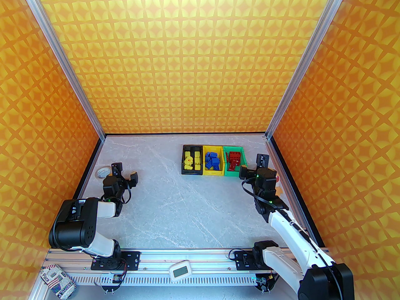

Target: Sort the legos into containers by color

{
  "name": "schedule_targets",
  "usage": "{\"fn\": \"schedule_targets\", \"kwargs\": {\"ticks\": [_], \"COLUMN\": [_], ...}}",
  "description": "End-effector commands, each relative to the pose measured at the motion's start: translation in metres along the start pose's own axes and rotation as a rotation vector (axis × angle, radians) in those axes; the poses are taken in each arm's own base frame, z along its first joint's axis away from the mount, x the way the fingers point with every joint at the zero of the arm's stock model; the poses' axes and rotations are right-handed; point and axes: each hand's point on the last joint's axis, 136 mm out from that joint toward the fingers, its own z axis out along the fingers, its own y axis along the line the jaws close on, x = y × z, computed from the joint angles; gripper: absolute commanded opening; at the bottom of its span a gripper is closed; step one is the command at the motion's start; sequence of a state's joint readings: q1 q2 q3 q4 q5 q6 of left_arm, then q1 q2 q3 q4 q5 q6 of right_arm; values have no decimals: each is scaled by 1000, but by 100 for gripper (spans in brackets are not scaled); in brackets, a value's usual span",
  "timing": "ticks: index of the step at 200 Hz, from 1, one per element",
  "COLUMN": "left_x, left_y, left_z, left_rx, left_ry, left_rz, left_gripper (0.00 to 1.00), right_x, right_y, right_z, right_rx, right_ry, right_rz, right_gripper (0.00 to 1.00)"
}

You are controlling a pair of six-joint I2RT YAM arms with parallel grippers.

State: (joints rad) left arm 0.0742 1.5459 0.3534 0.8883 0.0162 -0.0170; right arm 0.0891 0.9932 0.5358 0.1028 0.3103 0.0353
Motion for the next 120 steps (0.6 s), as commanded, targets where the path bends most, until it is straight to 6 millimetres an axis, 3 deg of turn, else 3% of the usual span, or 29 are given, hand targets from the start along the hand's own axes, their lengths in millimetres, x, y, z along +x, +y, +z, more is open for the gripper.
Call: {"fn": "schedule_targets", "kwargs": {"ticks": [1,37,85,120], "left_x": [-12,-12,-12,-12], "left_y": [-2,-2,-2,-3], "left_z": [3,3,3,3], "left_rx": [22,22,23,24], "left_ry": [-34,-32,-32,-31], "left_rz": [18,19,19,21], "left_gripper": [99,99,99,99], "right_x": [-4,5,40,63], "right_y": [8,20,31,53], "right_z": [8,24,56,69], "right_rx": [-42,-83,-98,-198], "right_ry": [-43,-58,-60,-79], "right_rz": [-14,-25,-12,-49], "right_gripper": [98,99,98,98]}}
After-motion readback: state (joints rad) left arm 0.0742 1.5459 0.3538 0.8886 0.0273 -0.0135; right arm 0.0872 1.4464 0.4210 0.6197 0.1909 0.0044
